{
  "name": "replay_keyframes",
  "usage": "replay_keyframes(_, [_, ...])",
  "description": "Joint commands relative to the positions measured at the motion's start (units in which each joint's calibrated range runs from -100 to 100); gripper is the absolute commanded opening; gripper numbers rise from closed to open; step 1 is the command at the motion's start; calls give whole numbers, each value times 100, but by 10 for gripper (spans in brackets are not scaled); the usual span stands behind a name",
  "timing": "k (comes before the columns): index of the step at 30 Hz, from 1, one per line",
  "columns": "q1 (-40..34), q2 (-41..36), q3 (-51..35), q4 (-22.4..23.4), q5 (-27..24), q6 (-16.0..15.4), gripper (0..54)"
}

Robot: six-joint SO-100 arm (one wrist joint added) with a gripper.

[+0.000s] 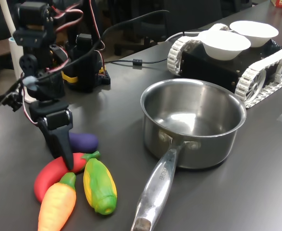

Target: Pick up the chilli and place them in the pan

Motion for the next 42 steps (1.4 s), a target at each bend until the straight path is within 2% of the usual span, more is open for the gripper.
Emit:
replay_keyframes(1, [-106, 40, -360, -162, 15, 116, 265])
replay_keyframes(3, [-141, 133, -433, -170, -15, 150, 256])
replay_keyframes(7, [-164, 200, -523, -162, -54, 192, 200])
replay_keyframes(11, [-175, 217, -551, -170, -112, 250, 58])
replay_keyframes(13, [-164, 167, -496, -162, -117, 259, 4])
replay_keyframes(20, [-106, -407, -260, -162, -230, 250, 0])
replay_keyframes(30, [8, -1647, -142, -153, -518, 192, 0])
replay_keyframes(42, [387, -2971, -69, -136, -1138, -531, 0])
